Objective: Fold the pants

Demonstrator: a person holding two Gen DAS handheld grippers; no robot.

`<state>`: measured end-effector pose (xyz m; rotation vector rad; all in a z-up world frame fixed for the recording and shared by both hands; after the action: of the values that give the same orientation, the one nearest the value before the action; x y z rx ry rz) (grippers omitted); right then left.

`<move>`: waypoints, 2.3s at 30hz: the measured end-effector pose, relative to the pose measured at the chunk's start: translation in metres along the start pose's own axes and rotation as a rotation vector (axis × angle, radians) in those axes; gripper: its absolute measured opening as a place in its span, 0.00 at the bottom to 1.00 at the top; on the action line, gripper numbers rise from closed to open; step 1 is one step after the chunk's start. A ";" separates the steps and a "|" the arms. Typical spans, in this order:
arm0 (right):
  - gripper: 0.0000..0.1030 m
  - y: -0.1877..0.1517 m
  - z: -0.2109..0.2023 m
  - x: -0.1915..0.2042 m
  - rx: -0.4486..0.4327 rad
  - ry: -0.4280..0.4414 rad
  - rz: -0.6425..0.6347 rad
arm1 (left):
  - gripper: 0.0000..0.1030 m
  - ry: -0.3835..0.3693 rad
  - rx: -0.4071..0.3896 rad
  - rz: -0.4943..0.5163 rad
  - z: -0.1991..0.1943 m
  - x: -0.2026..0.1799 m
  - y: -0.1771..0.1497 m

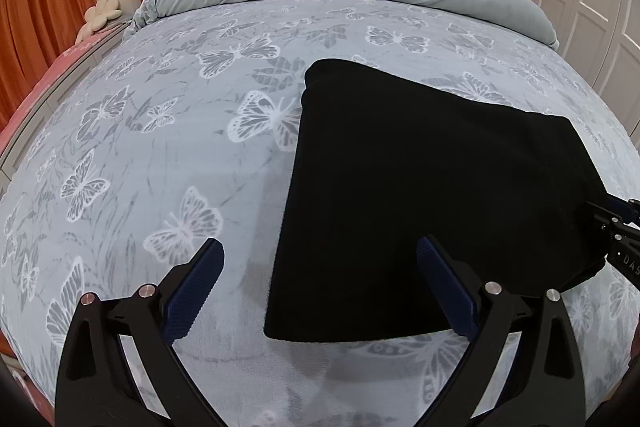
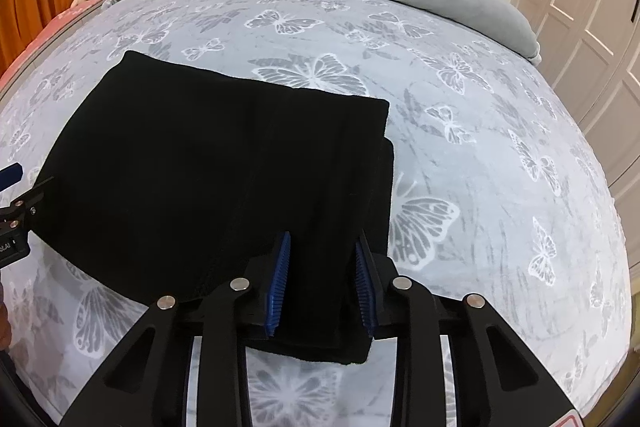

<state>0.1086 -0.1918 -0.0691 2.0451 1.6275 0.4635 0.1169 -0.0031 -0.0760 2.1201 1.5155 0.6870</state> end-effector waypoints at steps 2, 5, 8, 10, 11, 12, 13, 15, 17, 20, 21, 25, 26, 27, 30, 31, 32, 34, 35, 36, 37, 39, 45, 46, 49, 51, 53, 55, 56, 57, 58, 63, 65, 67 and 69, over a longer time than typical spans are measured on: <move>0.25 0.000 0.000 0.000 0.000 0.002 0.002 | 0.92 0.000 0.000 0.001 0.000 0.000 0.000; 0.25 0.001 0.000 0.000 0.000 0.001 0.001 | 0.92 0.000 0.000 0.000 0.000 0.000 0.000; 0.24 0.000 0.000 0.000 0.000 0.000 0.001 | 0.92 0.001 0.001 0.000 0.001 0.000 0.000; 0.19 0.001 -0.002 0.000 -0.007 0.004 0.003 | 0.92 0.001 0.002 0.001 0.001 0.000 0.000; 0.15 0.003 -0.004 0.000 -0.011 0.009 0.005 | 0.92 0.001 0.002 0.000 0.001 0.000 0.000; 0.14 0.004 -0.008 -0.001 -0.017 0.021 0.010 | 0.92 0.001 0.002 0.000 0.001 0.000 0.000; 0.03 0.007 -0.014 -0.002 -0.031 0.037 0.022 | 0.92 0.001 0.001 -0.001 0.000 0.000 0.000; 0.03 0.012 -0.025 -0.010 -0.054 0.060 0.048 | 0.92 0.002 0.000 0.001 0.000 -0.001 0.001; 0.04 0.011 -0.007 -0.020 0.017 0.081 0.073 | 0.92 0.001 0.001 -0.003 0.001 0.001 -0.001; 0.14 0.008 0.010 -0.026 0.062 0.115 0.099 | 0.92 -0.020 0.020 -0.029 0.003 0.009 -0.002; 0.15 0.011 0.000 -0.027 0.047 0.110 0.100 | 0.92 -0.031 0.024 -0.057 0.003 0.017 -0.002; 0.52 0.014 -0.027 -0.044 -0.016 0.114 0.164 | 0.93 -0.145 0.062 -0.210 0.008 0.052 -0.007; 0.59 0.013 -0.024 -0.049 0.001 0.130 0.191 | 0.93 -0.173 0.075 -0.238 0.012 0.056 -0.008; 0.62 0.012 -0.017 -0.054 0.033 0.149 0.228 | 0.93 -0.215 0.102 -0.280 0.020 0.062 -0.012; 0.64 0.002 0.018 -0.063 0.203 0.299 0.356 | 0.93 -0.311 0.147 -0.339 0.035 0.062 -0.018; 0.66 -0.001 0.027 -0.064 0.236 0.338 0.387 | 0.93 -0.351 0.164 -0.351 0.042 0.060 -0.019; 0.68 -0.004 0.038 -0.064 0.268 0.382 0.434 | 0.92 -0.394 0.176 -0.364 0.047 0.057 -0.019; 0.65 -0.009 0.051 -0.061 0.285 0.441 0.485 | 0.89 -0.423 0.184 -0.387 0.058 0.052 -0.020; 0.49 -0.010 0.051 -0.059 0.277 0.457 0.494 | 0.72 -0.413 0.158 -0.368 0.057 0.050 -0.018; 0.41 -0.009 0.049 -0.057 0.273 0.483 0.501 | 0.47 -0.447 0.141 -0.351 0.055 0.047 -0.016; 0.35 -0.007 0.042 -0.055 0.262 0.498 0.512 | 0.44 -0.464 0.140 -0.351 0.052 0.046 -0.015; 0.31 -0.002 0.017 -0.051 0.210 0.530 0.490 | 0.26 -0.463 0.100 -0.343 0.027 0.051 -0.012; 0.34 -0.051 -0.062 -0.042 0.185 0.591 0.347 | 0.27 -0.528 0.060 -0.256 -0.063 0.064 -0.041; 0.38 -0.063 -0.059 -0.043 0.210 0.578 0.329 | 0.31 -0.528 0.084 -0.236 -0.064 0.062 -0.056; 0.54 -0.110 -0.030 -0.046 0.331 0.431 0.306 | 0.40 -0.434 0.211 -0.178 -0.043 0.054 -0.105; 0.52 -0.107 -0.053 -0.058 0.259 0.454 0.386 | 0.42 -0.424 0.187 -0.210 -0.052 0.063 -0.115; 0.53 -0.089 -0.090 -0.061 0.055 0.364 0.350 | 0.43 -0.376 0.085 -0.201 -0.079 0.074 -0.101; 0.52 -0.073 -0.105 -0.049 -0.011 0.333 0.289 | 0.53 -0.231 -0.069 -0.146 -0.114 0.079 -0.072; 0.46 -0.061 -0.109 -0.035 -0.042 0.341 0.251 | 0.66 -0.205 -0.099 -0.124 -0.120 0.076 -0.062; 0.40 -0.053 -0.109 -0.024 -0.057 0.348 0.214 | 0.70 -0.182 -0.128 -0.095 -0.124 0.069 -0.047; 0.27 -0.046 -0.106 -0.011 -0.063 0.349 0.165 | 0.70 -0.164 -0.131 -0.072 -0.121 0.061 -0.034; 0.00 -0.028 -0.052 0.036 0.009 0.309 0.020 | 0.62 -0.130 -0.034 -0.028 -0.058 0.032 -0.006; 0.00 -0.027 -0.019 0.025 0.033 0.199 0.018 | 0.59 -0.128 0.038 -0.052 -0.021 0.025 -0.004; 0.00 -0.022 0.007 -0.004 0.068 0.142 0.106 | 0.64 -0.120 0.112 -0.097 0.012 0.030 -0.009; 0.00 -0.018 0.017 -0.017 0.110 0.214 0.186 | 0.73 -0.139 0.153 -0.154 0.032 0.035 -0.011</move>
<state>0.0994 -0.2080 -0.0931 2.3088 1.6205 0.6926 0.1383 0.0311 -0.1029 2.0838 1.6792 0.3726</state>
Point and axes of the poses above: each gripper's, at about its wrist camera, not at the fingertips, and z roughly the way its jaws point, x to its left, y to its top, the point moved 2 cm from there along z, roughly the way its jaws point, and after that the axes turned 11 degrees about z, right-handed, at the moved point
